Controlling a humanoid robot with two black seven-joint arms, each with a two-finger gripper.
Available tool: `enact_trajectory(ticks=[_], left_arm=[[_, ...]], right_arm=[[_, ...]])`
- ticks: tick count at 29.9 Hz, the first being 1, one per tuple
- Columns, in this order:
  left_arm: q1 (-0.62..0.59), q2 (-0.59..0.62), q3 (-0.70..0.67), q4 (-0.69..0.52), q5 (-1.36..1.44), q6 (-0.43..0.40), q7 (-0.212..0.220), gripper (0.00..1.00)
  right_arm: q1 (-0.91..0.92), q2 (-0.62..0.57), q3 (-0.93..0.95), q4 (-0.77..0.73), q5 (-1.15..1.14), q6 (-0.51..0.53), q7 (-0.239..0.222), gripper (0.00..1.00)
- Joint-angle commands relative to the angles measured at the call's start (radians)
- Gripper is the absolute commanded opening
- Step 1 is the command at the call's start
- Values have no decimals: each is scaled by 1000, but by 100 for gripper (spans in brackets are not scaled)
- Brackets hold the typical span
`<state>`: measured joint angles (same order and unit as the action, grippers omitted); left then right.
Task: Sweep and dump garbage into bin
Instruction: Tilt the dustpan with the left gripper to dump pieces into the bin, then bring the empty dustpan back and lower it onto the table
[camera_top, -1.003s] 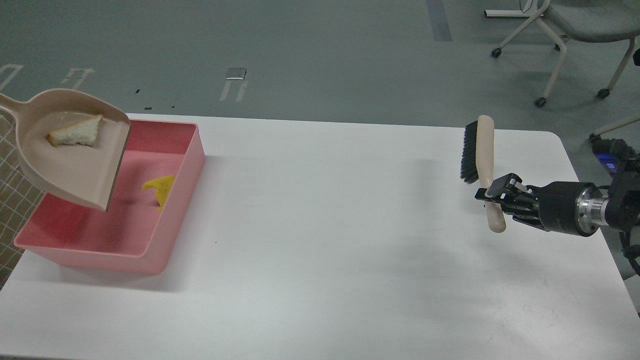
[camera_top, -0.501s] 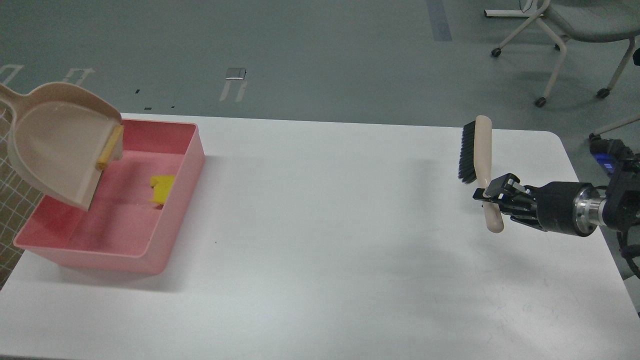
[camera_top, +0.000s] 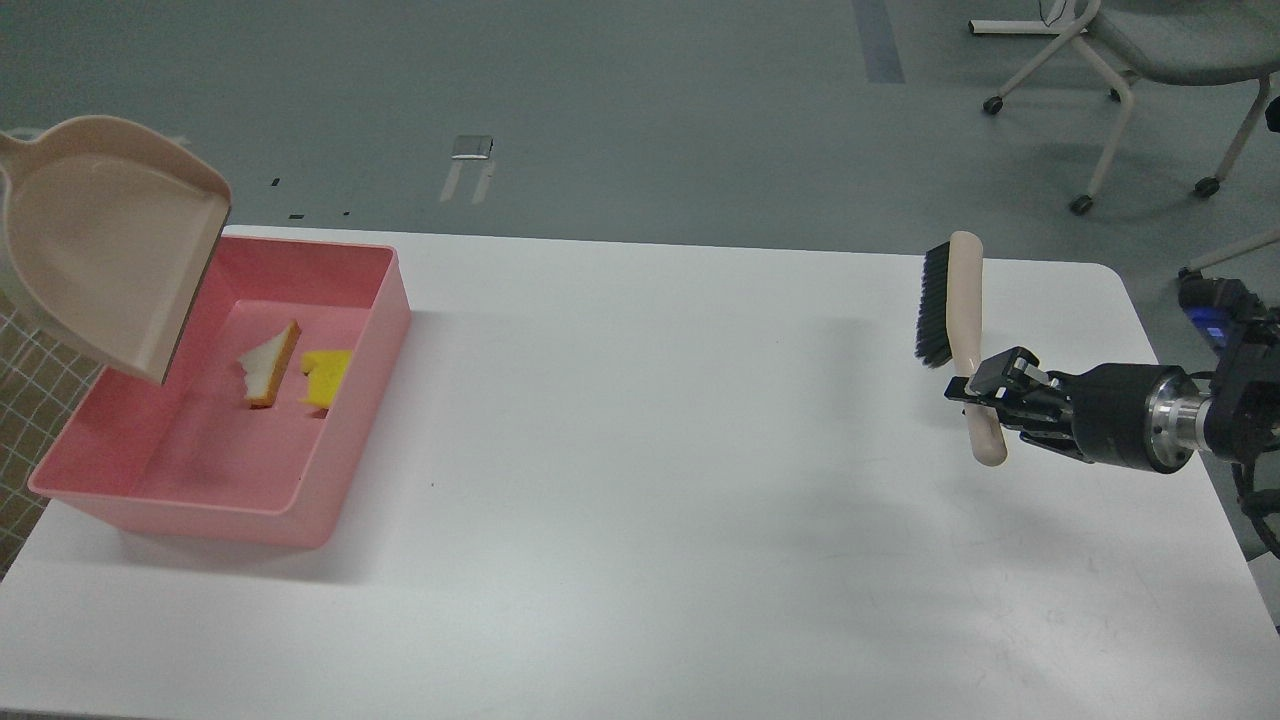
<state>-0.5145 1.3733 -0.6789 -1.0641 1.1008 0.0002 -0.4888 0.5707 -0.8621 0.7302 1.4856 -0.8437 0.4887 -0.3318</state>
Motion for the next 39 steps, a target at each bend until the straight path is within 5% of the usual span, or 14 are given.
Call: enact_trajectory(ticks=[1,7,15,39], left_arm=[[-16,0,-5,0,-54,-37,0,0],[-102,-2,-5,0,-206,-235,0,0],[-140,-40,-13,-4,-470,-380,0,0],[-124,-497,7,-16,-510,-256,0,0]], right_arm=[[5,0,0,1,0,0,1,3],[6,-2,0,1,0,0,1,3],[6,-3,0,-1,0,0,1,3],[6,-11,-2,-4,0,0,-4,4]])
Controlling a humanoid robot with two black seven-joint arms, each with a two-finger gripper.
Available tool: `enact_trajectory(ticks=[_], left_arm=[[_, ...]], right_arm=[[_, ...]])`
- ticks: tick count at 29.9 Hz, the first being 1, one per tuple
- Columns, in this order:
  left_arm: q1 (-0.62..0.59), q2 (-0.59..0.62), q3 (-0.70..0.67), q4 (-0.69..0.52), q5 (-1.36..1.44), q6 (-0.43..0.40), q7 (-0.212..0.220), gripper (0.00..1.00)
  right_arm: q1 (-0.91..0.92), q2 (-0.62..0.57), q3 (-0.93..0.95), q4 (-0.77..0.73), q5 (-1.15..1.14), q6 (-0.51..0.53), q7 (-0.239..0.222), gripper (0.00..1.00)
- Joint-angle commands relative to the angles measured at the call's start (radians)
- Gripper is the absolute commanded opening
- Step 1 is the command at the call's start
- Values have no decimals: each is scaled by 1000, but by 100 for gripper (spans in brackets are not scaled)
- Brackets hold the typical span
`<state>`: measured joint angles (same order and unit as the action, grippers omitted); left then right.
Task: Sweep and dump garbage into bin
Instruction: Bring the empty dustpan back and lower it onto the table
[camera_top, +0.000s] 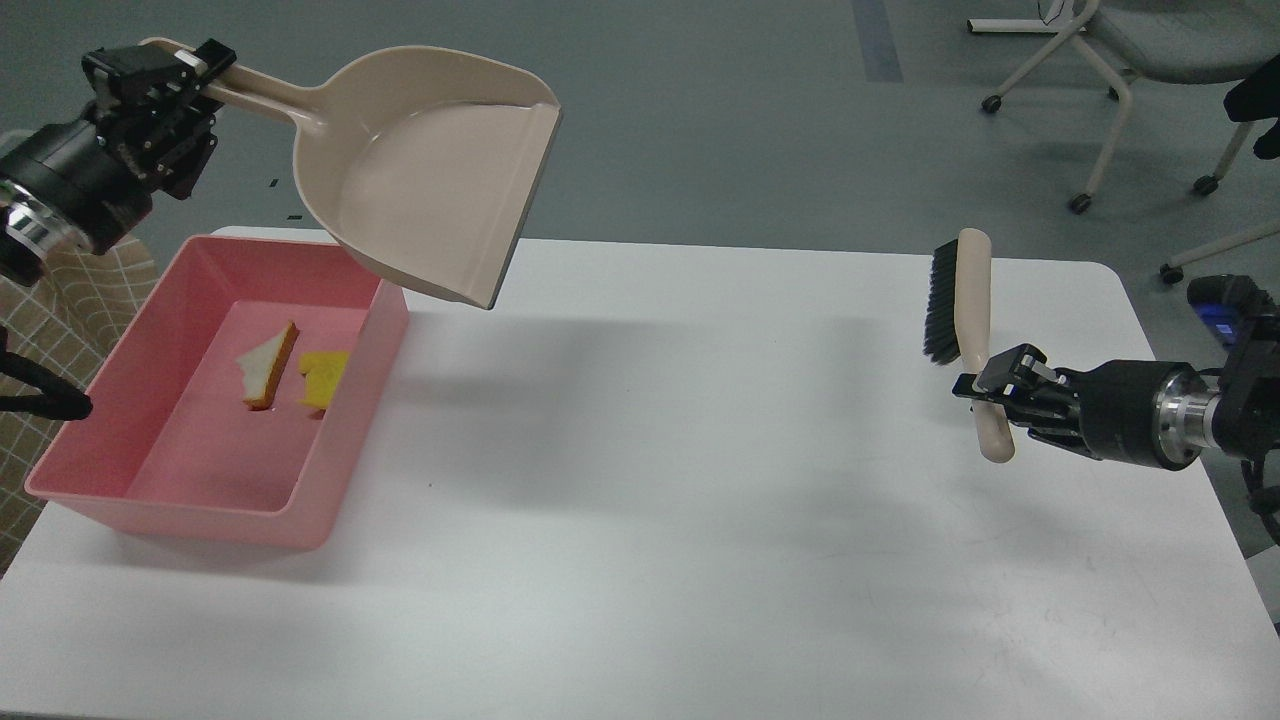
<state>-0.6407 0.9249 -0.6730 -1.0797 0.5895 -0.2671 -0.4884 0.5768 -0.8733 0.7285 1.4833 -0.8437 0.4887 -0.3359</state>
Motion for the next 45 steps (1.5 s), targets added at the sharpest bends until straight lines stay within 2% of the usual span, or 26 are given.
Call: enact_trajectory(ticks=[1,19,35,45], left_arm=[[3,-61,3,0,3,16,0,0],[4,-323,145,-2,92,184,0,0],[7,-425,271,18,190,391,0,0],[16,-471,280,63,182,425,0,0]], right_arm=[[0,0,0,-1,0,0,0,4],[1,7,0,-12,0,0,-3,4],[8,2,-1,-12,0,0,-5,4],[3,-3,-6,-12,-2,0,-5,4]])
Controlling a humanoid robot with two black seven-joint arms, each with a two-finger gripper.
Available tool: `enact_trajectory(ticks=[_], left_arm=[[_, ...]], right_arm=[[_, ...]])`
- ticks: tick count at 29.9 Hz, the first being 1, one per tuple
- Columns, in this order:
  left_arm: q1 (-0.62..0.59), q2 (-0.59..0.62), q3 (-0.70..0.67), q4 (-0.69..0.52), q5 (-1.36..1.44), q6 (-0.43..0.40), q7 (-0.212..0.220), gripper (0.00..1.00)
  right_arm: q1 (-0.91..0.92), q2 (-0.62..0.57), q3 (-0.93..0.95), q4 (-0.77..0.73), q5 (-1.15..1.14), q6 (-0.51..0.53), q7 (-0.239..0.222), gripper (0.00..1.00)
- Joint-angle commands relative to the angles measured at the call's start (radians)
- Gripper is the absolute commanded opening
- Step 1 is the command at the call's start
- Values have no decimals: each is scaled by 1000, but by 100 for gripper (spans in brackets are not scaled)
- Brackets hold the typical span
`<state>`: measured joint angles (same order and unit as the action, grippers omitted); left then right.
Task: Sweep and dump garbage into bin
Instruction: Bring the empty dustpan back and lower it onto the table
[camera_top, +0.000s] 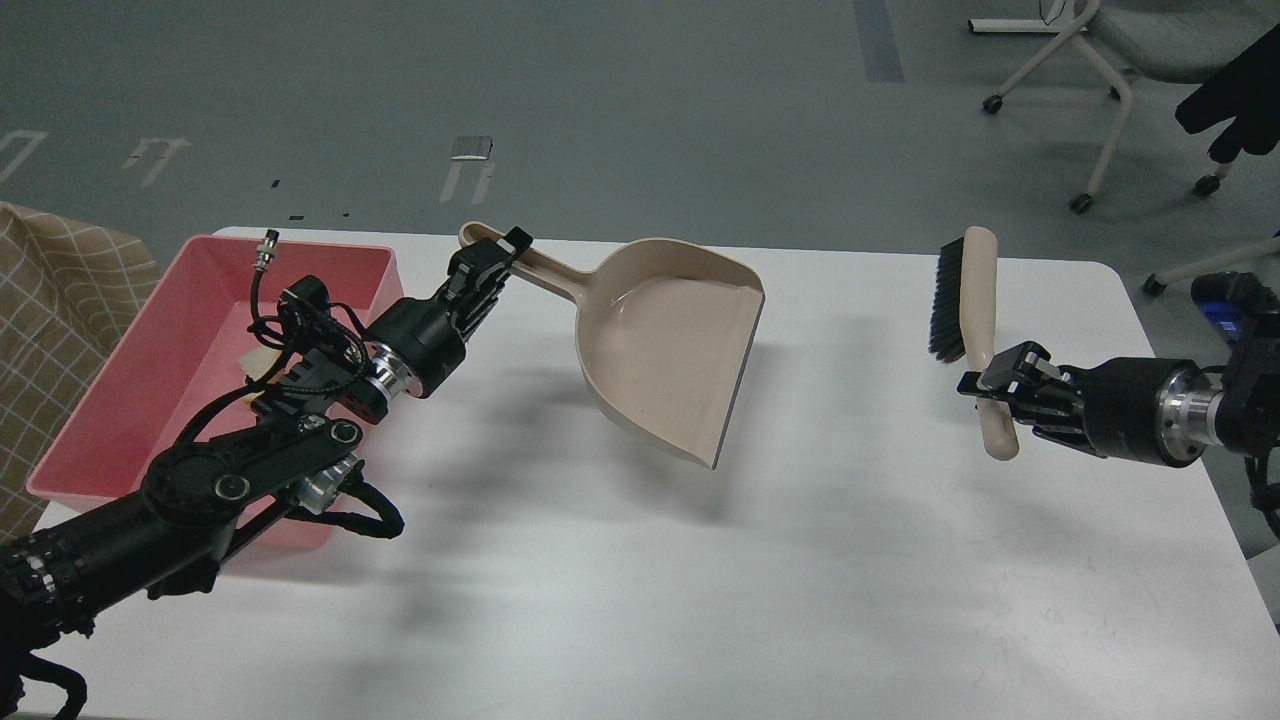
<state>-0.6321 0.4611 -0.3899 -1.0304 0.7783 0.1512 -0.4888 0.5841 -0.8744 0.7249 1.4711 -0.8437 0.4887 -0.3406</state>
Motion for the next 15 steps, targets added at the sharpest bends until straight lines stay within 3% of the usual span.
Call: enact_trajectory(ticks=[1,15], left_arm=[[8,-7,-3,13,-8,11,0,0],[52,-78,-15,102,-17,77,0,0]], right_arm=[[-4,-2,-2,2,0,0,0,4],[-13,-2,-7,0,-14,0,-2,4]])
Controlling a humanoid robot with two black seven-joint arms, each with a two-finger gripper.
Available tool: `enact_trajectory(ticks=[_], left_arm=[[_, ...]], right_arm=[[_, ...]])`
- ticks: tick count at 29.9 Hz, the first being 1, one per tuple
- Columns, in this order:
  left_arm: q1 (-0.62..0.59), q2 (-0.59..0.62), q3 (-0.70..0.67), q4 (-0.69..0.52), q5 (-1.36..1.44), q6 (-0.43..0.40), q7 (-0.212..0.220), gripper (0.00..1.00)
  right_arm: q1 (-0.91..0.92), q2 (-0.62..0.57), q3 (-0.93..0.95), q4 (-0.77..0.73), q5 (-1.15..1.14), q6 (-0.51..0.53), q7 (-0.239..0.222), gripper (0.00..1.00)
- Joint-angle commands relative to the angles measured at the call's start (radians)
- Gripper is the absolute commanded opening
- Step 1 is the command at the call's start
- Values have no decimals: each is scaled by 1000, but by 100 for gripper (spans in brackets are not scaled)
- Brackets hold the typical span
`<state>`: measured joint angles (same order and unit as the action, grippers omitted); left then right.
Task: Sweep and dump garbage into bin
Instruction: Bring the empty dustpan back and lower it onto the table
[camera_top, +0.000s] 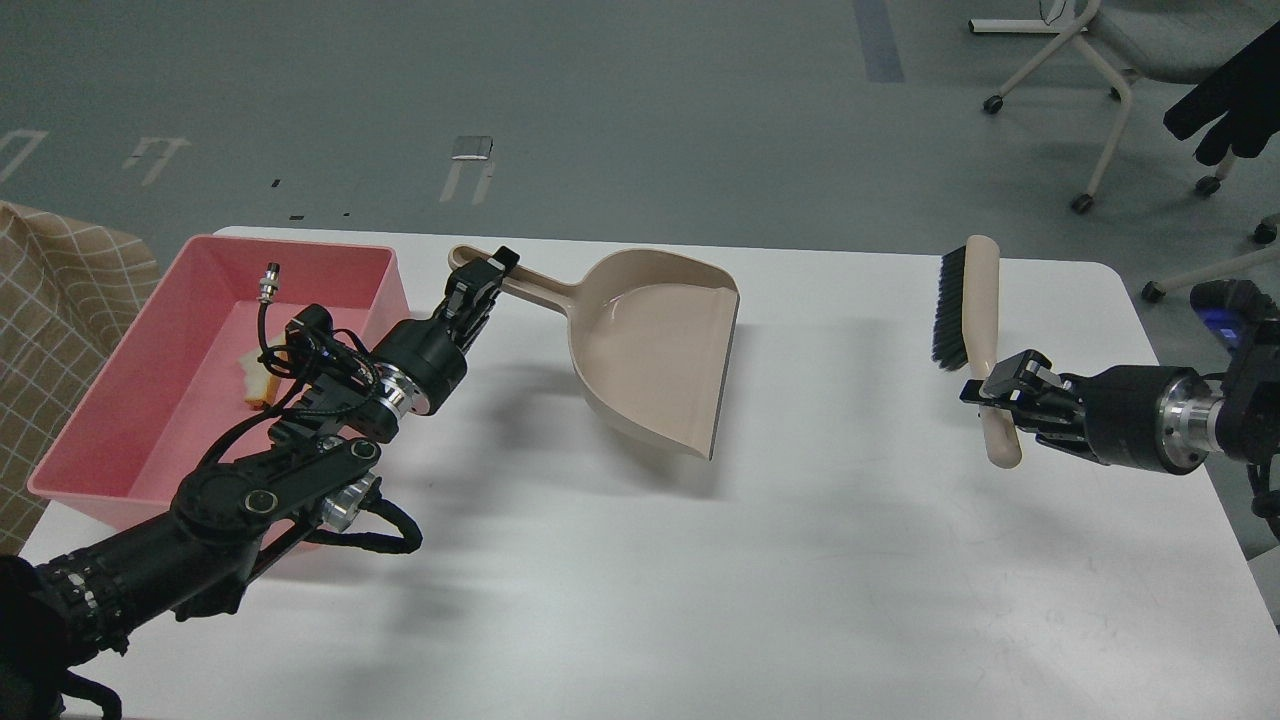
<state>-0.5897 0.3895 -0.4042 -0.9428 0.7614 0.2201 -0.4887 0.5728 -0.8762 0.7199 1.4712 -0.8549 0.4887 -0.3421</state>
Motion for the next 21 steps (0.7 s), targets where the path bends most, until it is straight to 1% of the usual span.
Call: enact_trajectory(ticks=[1,7,21], left_arm=[[13,-11,1,27,-1,12,0,0],[25,-44,-1,73,-1,12,0,0],[28,-55,11,104,1,12,0,0]], right_arm=[[-5,0,-2,0,-3,0,0,4],[-8,-1,-10,-6,-6,0,0,4],[-10,-1,-27,-8,-19,0,0,4]])
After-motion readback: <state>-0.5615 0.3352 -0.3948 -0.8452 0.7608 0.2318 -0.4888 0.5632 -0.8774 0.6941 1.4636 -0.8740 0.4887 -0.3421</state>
